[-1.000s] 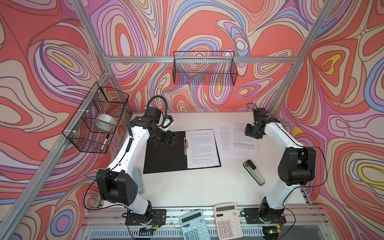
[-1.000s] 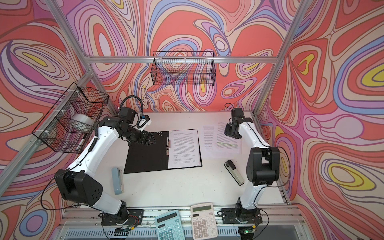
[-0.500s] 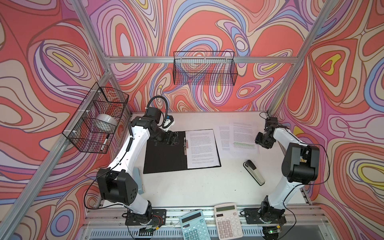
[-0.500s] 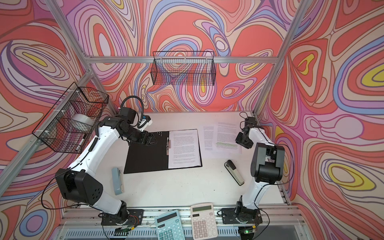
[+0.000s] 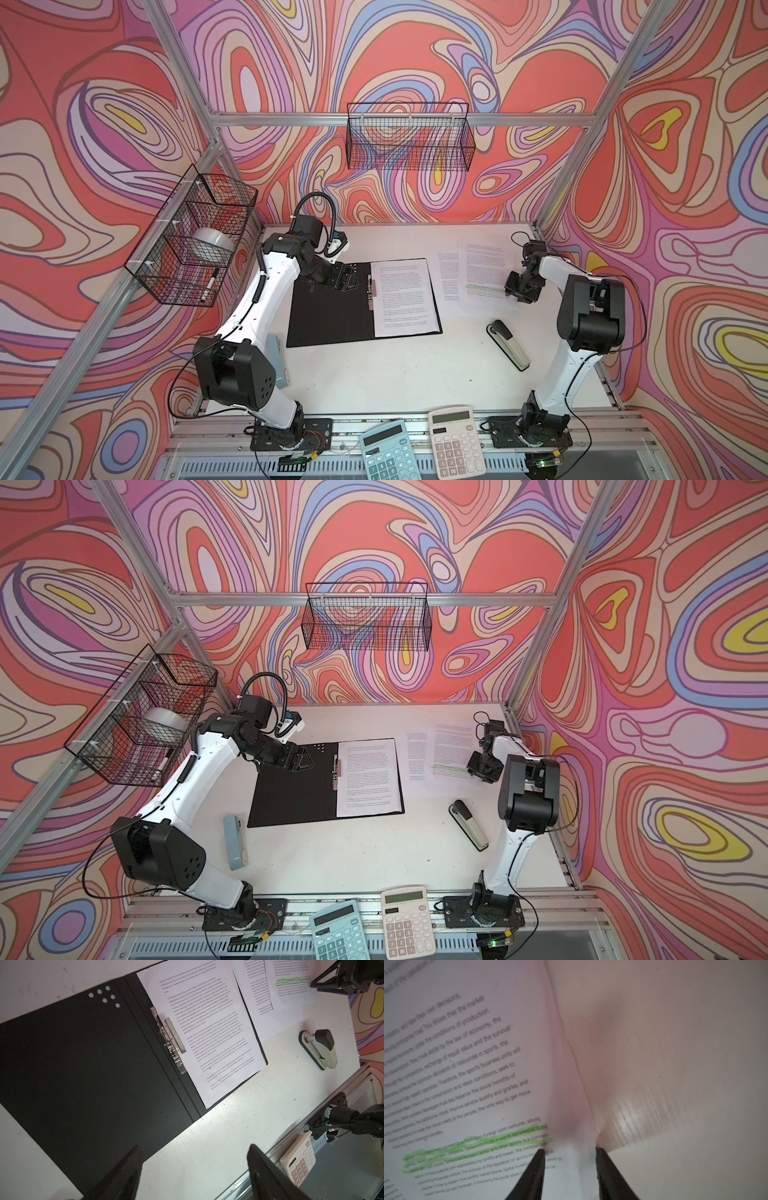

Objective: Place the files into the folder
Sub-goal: 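Move the right gripper to the loose paper stack beyond the folder, then close the right gripper on the edge of the highlighted top sheet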

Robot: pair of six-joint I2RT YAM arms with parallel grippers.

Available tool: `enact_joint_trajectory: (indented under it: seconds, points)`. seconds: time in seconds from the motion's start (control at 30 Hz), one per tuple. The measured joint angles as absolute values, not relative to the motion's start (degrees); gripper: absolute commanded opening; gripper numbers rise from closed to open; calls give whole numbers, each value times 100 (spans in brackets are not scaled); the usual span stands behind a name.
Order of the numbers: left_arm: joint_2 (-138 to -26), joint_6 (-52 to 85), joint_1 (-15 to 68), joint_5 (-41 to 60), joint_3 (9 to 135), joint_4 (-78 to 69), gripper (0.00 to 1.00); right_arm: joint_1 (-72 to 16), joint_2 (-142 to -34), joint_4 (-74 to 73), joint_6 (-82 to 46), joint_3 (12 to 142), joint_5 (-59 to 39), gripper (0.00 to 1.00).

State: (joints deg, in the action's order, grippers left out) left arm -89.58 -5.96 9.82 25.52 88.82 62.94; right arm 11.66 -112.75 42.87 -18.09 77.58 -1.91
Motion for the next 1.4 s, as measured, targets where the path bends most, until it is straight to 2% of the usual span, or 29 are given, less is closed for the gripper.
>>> enact_joint_trajectory:
  seconds: [0.57, 0.63, 0.77, 0.87, 1.17, 1.4]
  points:
    - [-8764, -596, 982, 2547, 8683, 6252, 80, 1166, -11288, 4136, -1592, 7660, 71, 13]
    - [-8739, -596, 982, 2550, 8665, 6250, 80, 1168, -11288, 4134, -1575, 7660, 71, 18]
    - [-8718, -596, 982, 2550, 8659, 6235, 80, 1162, -11271, 4115, -1538, 7660, 14, 35]
    - [-8718, -593, 982, 2552, 8659, 6230, 80, 1162, -11214, 4145, -1564, 7666, 16, 43]
    - [-8733, -580, 982, 2552, 8661, 6233, 80, 1166, -11249, 4209, -1575, 8562, -43, 52]
    - [-8796, -582, 982, 2528, 8661, 6233, 80, 1166, -11968, 4189, -1568, 9015, -89, 54]
